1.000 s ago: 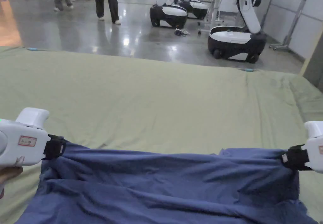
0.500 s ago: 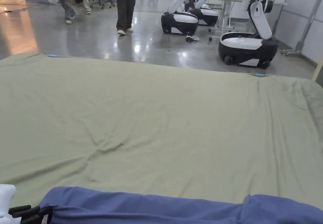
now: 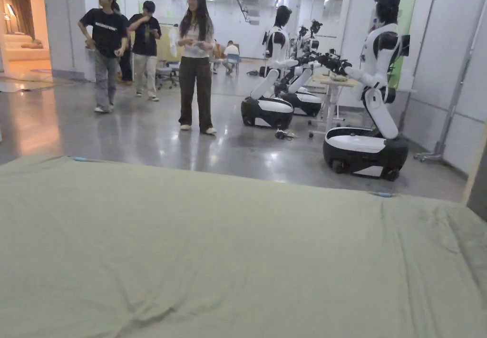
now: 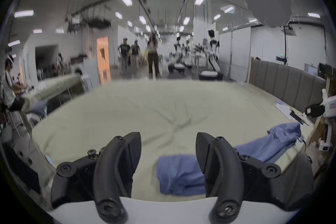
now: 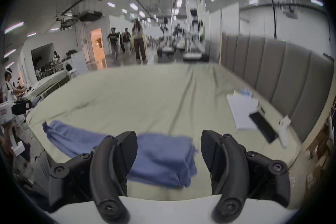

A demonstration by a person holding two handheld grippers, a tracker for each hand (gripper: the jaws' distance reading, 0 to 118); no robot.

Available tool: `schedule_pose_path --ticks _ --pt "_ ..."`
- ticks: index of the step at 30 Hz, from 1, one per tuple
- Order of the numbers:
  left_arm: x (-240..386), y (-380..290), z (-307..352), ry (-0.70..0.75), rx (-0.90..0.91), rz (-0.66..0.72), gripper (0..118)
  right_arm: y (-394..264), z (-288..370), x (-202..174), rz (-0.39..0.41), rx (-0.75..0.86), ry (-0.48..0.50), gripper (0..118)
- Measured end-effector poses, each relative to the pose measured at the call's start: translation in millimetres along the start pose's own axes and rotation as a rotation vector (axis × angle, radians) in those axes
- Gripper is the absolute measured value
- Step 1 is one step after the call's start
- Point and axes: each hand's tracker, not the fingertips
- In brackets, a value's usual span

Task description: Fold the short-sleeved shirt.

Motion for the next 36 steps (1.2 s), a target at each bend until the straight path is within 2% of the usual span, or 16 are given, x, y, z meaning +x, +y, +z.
schedule_pose_path --ticks 4,7,8,10,14,16,19,21,23,25,26,27,28,29,30,36 --pt "16.9 19.5 -0.6 -0.127 0.02 0.055 63 8.3 -2.2 -14.0 -0.065 0.126 0.026 81" --pt "20.3 -1.1 -10.2 -0.139 0.045 0.092 63 0.7 -16.2 -16.4 -0.31 0.138 0.156 81" --pt "23.4 -5.0 -12.2 -0.13 0.046 0.087 63 -1.8 -22.6 -18.8 -0.35 0.129 0.15 80" --pt "29.9 -6.9 -11.0 -0.133 0.079 0.065 63 -0.6 -29.0 -30.3 -0.3 0.073 0.078 80" --pt "39.9 -7.0 -8.5 -0.16 0.135 0.024 63 -2.3 -28.7 -63.1 -0.079 0.219 -0.132 81" --pt "46.7 -4.7 -8.7 -0.146 0.168 0.014 63 -3.6 -39.2 -65.5 -0.171 0.193 -0.175 81" --pt "49.2 -1.4 -14.8 -0.178 0.146 0.071 63 -5.8 -52.0 -60.7 -0.282 0.071 -0.033 80" --pt "49.8 -4.5 -16.8 -0.182 0.15 0.116 63 -11.1 -51.2 -69.6 -0.241 0.086 0.004 80" --pt "54.1 -6.1 -18.7 -0.156 0.14 0.122 63 -14.4 -50.9 -82.3 -0.129 0.062 0.039 79" --pt "55.0 -7.1 -20.8 -0.141 0.118 0.117 62 -17.7 -51.3 -95.5 -0.033 0.035 0.094 58" --pt "55.5 -7.6 -22.3 -0.137 0.108 0.115 61 -19.1 -52.1 -101.4 -0.004 0.027 0.114 41" --pt "57.0 -7.4 -23.5 -0.141 0.092 0.112 55 -20.6 -53.3 -106.1 0.006 0.018 0.125 19" --pt "57.0 -8.1 -23.8 -0.149 0.078 0.107 39 -21.7 -54.7 -109.2 0.013 0.01 0.138 11" --pt "58.3 -8.8 -24.6 -0.149 0.076 0.103 15 -21.9 -55.5 -113.6 0.01 0.008 0.13 6" --pt "60.3 -10.4 -25.5 -0.136 0.075 0.103 10 -22.8 -56.2 -116.6 0.013 0.006 0.131 0" --pt "64.4 -19.7 -30.7 -0.166 0.006 0.1 3 -29.9 -57.6 -129.7 0.097 0.003 0.081 0"
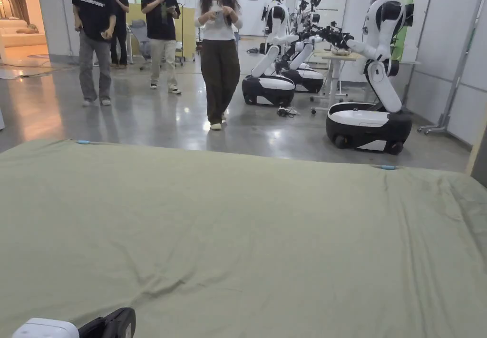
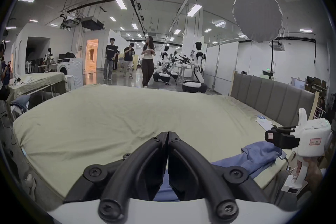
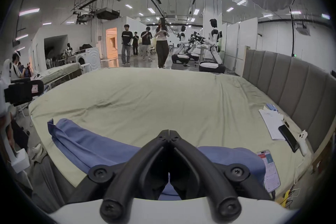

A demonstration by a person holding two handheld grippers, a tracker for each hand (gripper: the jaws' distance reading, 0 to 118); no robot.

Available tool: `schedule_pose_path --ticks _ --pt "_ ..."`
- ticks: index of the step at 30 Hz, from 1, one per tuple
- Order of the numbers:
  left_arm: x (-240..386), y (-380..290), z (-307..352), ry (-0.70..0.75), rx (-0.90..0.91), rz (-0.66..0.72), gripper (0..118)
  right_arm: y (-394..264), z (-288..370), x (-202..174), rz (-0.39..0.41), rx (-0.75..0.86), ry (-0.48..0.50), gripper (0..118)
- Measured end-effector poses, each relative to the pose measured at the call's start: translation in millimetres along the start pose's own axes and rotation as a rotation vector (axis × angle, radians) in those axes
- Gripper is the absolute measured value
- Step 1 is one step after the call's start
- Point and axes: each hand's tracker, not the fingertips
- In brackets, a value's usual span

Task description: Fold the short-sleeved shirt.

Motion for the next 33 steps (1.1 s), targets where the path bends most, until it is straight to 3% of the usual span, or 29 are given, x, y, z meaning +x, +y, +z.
schedule_pose_path --ticks 3,6,8,10,17,21,22,23,24,25,31,33 --pt "2.4 -2.6 3.9 -0.008 0.012 -0.009 3 0.0 -1.7 0.9 -0.013 0.001 -0.008 0" --pt "-0.8 0.4 4.7 -0.014 0.004 -0.009 3 -1.8 -5.0 7.3 -0.076 -0.016 0.021 0" --pt "-8.5 2.4 3.5 -0.034 0.004 0.048 3 -3.1 -9.6 7.1 -0.07 -0.018 0.007 0" --pt "-19.7 5.2 -3.8 -0.016 -0.076 0.094 3 -0.3 -17.3 10.2 -0.069 -0.046 0.005 0" --pt "-39.7 1.4 -1.7 0.038 -0.092 0.105 3 -5.9 -20.4 18.2 -0.159 -0.083 0.026 0" --pt "-73.9 -7.3 1.0 -0.059 -0.058 0.255 5 -7.0 -11.2 18.0 -0.136 -0.087 0.043 0" --pt "-87.3 -11.7 1.4 -0.121 -0.051 0.298 10 -6.5 -8.5 19.1 -0.134 -0.086 0.048 0" --pt "-101.4 -13.3 2.3 -0.168 -0.061 0.356 30 -6.0 -5.0 21.0 -0.137 -0.083 0.06 0" --pt "-117.1 -16.7 1.9 -0.168 -0.093 0.43 61 -6.0 -1.3 22.7 -0.141 -0.078 0.067 0" --pt "-131.1 -20.8 0.4 -0.184 -0.125 0.494 73 -6.0 1.1 24.1 -0.143 -0.077 0.07 0" --pt "-191.2 -69.0 -23.6 -0.172 -0.258 0.798 73 -4.6 8.1 33.6 -0.217 -0.078 0.09 0" --pt "-196.9 -93.3 -41.6 -0.252 -0.295 0.936 73 -6.9 8.6 37.6 -0.241 -0.081 0.098 0"
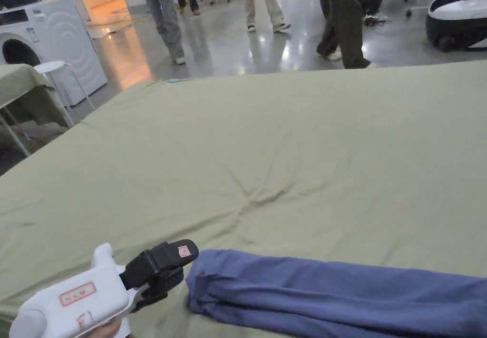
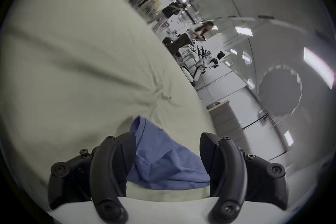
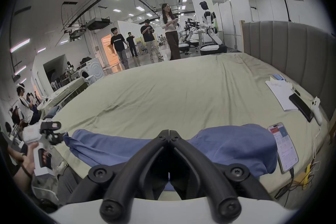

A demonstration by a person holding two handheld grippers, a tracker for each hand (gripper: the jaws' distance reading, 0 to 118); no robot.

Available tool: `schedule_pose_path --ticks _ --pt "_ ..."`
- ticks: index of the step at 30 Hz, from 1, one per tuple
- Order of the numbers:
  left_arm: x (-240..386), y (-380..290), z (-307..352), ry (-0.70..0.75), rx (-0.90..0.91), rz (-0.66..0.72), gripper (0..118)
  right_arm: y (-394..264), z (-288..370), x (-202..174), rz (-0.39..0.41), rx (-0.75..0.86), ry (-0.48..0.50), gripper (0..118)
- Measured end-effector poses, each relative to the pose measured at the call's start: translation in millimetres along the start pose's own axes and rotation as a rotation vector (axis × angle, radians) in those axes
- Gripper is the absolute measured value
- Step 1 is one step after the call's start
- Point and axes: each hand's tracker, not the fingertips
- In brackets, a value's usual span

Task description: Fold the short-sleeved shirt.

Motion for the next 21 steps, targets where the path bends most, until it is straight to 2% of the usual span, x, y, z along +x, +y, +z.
schedule_pose_path --ticks 2,3,4,5,7,11,12,13,14,15,19,21 --pt "-15.5 -6.6 -16.7 -0.016 -0.024 0.091 73 -1.8 2.4 1.7 0.006 -0.004 -0.008 0" --pt "-20.4 -9.4 -23.8 0.026 -0.031 0.109 73 -3.0 4.0 2.7 0.02 -0.008 -0.022 0" --pt "-22.6 -11.9 -27.8 0.065 -0.029 0.097 73 -3.8 6.0 3.1 0.027 -0.01 -0.032 0" --pt "-25.1 -14.9 -31.4 0.042 -0.027 0.086 73 -4.8 7.7 4.6 0.031 -0.014 -0.042 0" --pt "-24.8 -19.5 -35.0 -0.056 0.006 0.13 73 -6.8 9.2 9.7 0.017 -0.02 -0.05 0" --pt "-22.3 -21.0 -49.2 -0.05 -0.007 0.165 70 -10.6 7.6 20.4 -0.051 -0.029 -0.04 0" --pt "-20.5 -20.9 -51.9 -0.045 -0.012 0.161 63 -8.8 9.3 18.4 -0.057 -0.03 -0.036 0" --pt "-18.8 -20.4 -56.0 -0.04 -0.038 0.159 51 -8.5 10.5 16.8 -0.059 -0.03 -0.037 0" --pt "-18.8 -21.4 -61.2 -0.024 -0.081 0.158 36 -9.3 10.7 16.6 -0.06 -0.03 -0.038 0" --pt "-18.0 -23.5 -64.9 0.017 -0.089 0.149 15 -10.0 10.5 16.3 -0.058 -0.033 -0.04 0" --pt "-20.8 -26.8 -68.1 0.009 -0.059 0.195 11 -15.5 10.1 19.6 -0.066 -0.045 -0.043 0" --pt "-14.6 -23.6 -57.3 0.005 -0.001 0.169 11 -16.5 11.5 21.7 -0.074 -0.05 -0.043 0"
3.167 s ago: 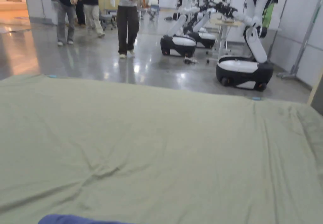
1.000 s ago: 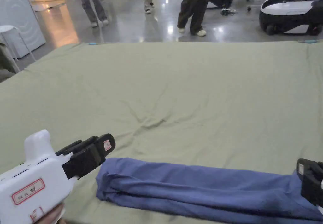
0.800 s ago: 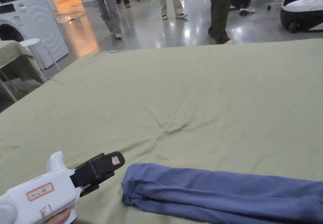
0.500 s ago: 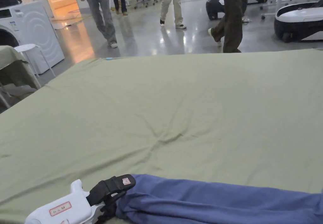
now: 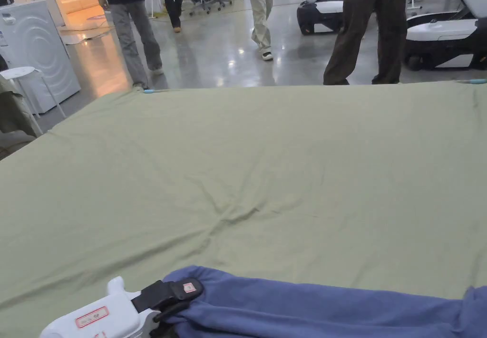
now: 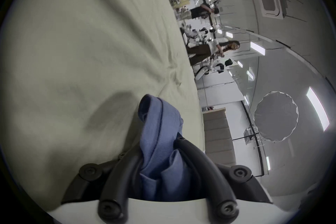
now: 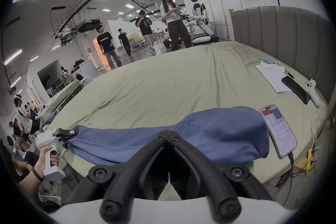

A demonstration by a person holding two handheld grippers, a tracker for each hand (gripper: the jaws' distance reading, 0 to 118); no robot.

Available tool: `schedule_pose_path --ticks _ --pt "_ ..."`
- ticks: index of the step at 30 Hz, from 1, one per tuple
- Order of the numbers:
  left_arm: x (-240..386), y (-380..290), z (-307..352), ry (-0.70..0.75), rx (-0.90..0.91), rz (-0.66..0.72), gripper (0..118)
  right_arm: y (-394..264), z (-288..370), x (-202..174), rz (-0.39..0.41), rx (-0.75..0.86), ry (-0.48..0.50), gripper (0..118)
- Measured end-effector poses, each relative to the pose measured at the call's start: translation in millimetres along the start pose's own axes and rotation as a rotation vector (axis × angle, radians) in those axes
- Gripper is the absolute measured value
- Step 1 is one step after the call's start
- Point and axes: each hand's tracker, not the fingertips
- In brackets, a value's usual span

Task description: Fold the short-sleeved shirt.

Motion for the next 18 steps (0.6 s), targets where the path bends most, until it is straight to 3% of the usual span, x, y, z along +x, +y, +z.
schedule_pose_path --ticks 6,10,13,18 --pt "53.2 43.7 58.3 -0.002 0.133 -0.125 11 5.0 3.6 8.3 -0.019 0.007 -0.007 0" --pt "118.1 53.6 86.7 0.157 0.12 -0.434 11 7.4 1.2 10.8 -0.032 0.021 -0.008 0" --pt "160.5 26.7 71.6 0.143 0.049 -0.584 11 9.1 -3.1 11.3 -0.034 0.021 -0.003 0" --pt "183.6 -65.6 -25.0 0.07 -0.202 -0.653 11 9.1 0.1 3.1 -0.027 0.024 0.021 0"
